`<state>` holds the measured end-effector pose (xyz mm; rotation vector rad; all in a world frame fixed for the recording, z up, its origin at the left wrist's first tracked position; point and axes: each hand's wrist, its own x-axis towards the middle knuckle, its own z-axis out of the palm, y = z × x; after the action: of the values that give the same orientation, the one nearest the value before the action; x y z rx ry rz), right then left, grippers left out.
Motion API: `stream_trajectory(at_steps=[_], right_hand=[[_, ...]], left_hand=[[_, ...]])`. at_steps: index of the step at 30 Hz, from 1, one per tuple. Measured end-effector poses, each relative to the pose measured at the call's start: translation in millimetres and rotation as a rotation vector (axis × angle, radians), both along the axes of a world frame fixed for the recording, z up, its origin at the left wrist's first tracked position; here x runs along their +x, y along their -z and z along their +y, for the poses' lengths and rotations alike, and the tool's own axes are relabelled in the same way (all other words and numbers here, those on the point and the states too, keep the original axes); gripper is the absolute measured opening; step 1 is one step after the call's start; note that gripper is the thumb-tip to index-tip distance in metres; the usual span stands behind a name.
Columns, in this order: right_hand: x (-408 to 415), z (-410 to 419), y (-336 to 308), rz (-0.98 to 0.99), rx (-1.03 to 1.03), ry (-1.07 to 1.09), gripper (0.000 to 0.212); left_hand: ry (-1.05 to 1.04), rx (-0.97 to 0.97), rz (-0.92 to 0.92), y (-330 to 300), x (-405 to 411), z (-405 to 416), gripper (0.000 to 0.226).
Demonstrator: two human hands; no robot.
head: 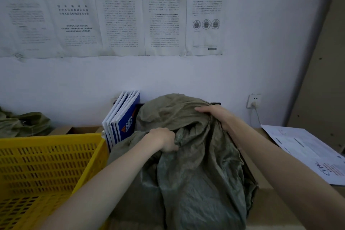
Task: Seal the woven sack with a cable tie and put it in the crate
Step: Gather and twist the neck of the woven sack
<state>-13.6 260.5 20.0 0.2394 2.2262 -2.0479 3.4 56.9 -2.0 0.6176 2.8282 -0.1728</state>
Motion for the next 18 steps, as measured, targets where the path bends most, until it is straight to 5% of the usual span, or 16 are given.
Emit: stream_trajectory(at_steps=[5, 10, 13, 18], right_hand=[[-1.1, 1.0, -9.1, 0.112, 0.127, 0.137, 0.021], [-0.8, 1.7, -9.2, 0.190, 0.040, 0.222, 0.037], [2.5, -0.2, -10.3, 0.241, -0.082, 0.232, 0.038], [11.3, 6.6, -13.3, 0.354, -0.280, 0.226, 0.040]], left_hand=[[0.091, -0.064, 0.083, -4.0, 11.0, -1.2, 0.033], [0.188, -0.022, 0.266, -1.5, 23.7, 3.7, 0.033], [0.216, 0.091, 0.157, -11.6, 25.4, 10.5, 0.041], [0.030, 0.552, -0.205, -24.4, 5.9, 7.3, 0.049]])
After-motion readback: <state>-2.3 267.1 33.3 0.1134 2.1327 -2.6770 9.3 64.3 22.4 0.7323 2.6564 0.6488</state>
